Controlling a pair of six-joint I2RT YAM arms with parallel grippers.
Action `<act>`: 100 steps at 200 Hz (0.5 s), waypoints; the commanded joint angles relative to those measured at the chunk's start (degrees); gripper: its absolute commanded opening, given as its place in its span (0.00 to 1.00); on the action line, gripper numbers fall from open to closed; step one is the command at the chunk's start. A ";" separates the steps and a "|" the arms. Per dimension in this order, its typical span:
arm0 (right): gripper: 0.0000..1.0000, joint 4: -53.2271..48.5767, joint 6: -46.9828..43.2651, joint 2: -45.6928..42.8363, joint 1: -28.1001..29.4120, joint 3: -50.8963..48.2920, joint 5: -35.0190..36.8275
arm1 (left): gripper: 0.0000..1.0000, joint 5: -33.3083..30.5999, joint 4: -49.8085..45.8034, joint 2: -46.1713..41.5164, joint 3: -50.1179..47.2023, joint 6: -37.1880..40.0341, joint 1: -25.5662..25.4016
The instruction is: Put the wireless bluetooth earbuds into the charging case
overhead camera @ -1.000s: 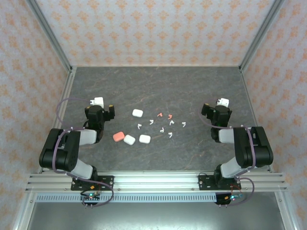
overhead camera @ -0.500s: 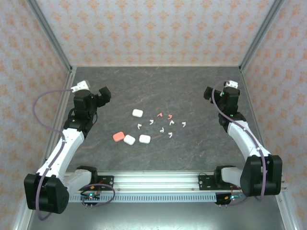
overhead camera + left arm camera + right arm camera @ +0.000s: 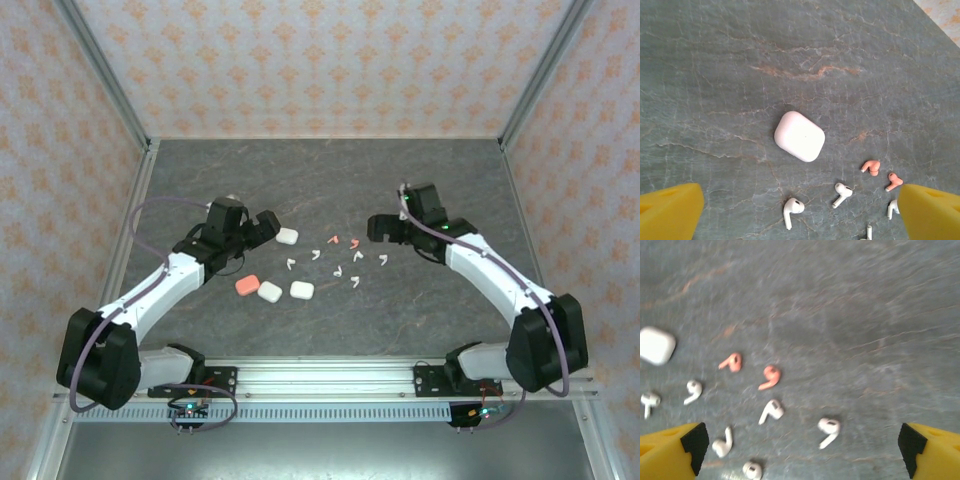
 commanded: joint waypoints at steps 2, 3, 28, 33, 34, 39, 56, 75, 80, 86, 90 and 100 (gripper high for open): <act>0.99 -4.00 -4.10 2.32 4.53 3.38 -0.24 | 1.00 -0.18 0.44 -0.25 -0.04 -2.45 -0.39; 0.99 -4.05 -4.27 2.42 4.76 3.47 -0.26 | 1.00 -0.22 0.36 -0.31 -0.04 -2.46 -0.39; 0.99 -4.80 -7.75 4.93 10.97 4.67 -0.21 | 1.00 -1.38 0.05 -1.74 -1.00 -2.82 -0.39; 0.99 -4.80 -8.32 5.35 12.15 4.78 -0.20 | 1.00 -1.56 0.30 -2.10 -1.30 -2.90 -0.36; 0.99 -4.80 -8.40 5.48 12.39 4.78 -0.20 | 1.00 -1.61 0.38 -2.16 -1.33 -2.91 -0.33; 0.99 -4.80 -9.04 6.04 13.79 4.93 -0.26 | 1.00 -1.69 0.65 -2.50 -1.80 -2.88 -0.37; 0.99 -4.76 -11.02 7.34 17.67 5.35 -0.21 | 1.00 -2.39 0.99 -3.64 -2.66 -2.97 -0.36; 0.99 -4.45 -13.17 8.97 21.69 5.91 0.02 | 1.00 -3.59 0.13 -4.57 -2.73 -2.66 -0.34; 0.99 -4.36 -13.86 9.46 22.65 6.12 0.21 | 1.00 -3.93 -0.20 -4.75 -2.66 -2.61 -0.39; 0.99 -4.43 -14.67 10.12 23.96 6.47 0.49 | 1.00 -4.26 -0.59 -4.92 -2.50 -2.52 -0.37; 0.99 -4.44 -15.08 10.60 24.67 6.66 0.80 | 1.00 -4.37 -0.76 -5.01 -2.42 -2.48 -0.37; 0.99 -4.37 -16.43 11.77 26.43 7.19 1.37 | 1.00 -4.56 -1.10 -5.17 -2.35 -2.48 -0.38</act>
